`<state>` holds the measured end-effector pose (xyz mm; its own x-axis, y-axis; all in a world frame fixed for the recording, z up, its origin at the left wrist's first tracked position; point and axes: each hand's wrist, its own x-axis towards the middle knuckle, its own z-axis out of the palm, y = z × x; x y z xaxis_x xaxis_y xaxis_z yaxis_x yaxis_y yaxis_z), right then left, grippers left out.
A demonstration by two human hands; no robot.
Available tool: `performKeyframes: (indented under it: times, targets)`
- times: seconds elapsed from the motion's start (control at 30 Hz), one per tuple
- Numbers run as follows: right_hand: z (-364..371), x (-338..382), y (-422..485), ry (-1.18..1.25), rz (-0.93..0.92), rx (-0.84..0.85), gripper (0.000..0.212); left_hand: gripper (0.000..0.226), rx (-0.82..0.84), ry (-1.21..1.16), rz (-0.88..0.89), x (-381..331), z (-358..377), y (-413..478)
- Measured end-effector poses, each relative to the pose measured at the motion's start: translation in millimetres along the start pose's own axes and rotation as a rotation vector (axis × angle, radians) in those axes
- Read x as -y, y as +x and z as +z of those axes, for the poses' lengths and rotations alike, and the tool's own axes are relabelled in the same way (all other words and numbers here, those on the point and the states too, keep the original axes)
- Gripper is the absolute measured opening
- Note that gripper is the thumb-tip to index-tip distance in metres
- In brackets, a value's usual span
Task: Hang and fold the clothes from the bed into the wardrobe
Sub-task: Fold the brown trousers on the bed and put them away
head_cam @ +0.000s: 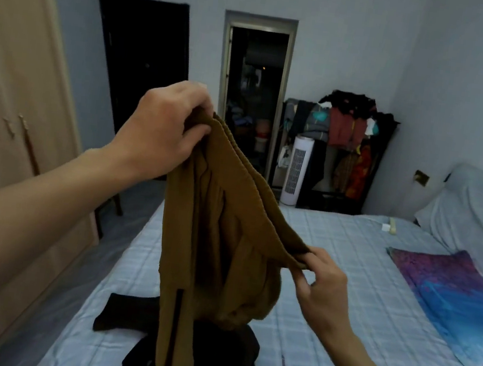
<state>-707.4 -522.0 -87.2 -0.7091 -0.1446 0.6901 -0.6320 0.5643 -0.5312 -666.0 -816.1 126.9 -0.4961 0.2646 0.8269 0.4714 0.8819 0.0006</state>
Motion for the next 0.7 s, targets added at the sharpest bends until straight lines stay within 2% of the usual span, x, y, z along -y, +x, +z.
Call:
performKeyframes:
  times: [0.23, 0.43, 0.53, 0.63, 0.7]
  targets:
    - [-54, 42, 46, 0.155, 0.053, -0.090, 0.016, 0.021, 0.057, 0.038, -0.106, 34, -22, -52]
    - [-92, 72, 80, 0.171, 0.038, -0.132, 0.012, 0.036, 0.154, -0.092, -0.148, 41, -27, -66]
    - [-111, 87, 96, 0.160, -0.027, -0.199, 0.014, 0.042, 0.186, -0.119, -0.095, 33, -34, -58]
    - [-137, 98, 115, 0.132, -0.056, -0.274, 0.020, 0.042, 0.256, -0.106, 0.039, 24, -47, -47]
    - [-155, 106, 124, 0.116, -0.077, -0.319, 0.027, 0.042, 0.239, -0.075, 0.119, 18, -56, -38]
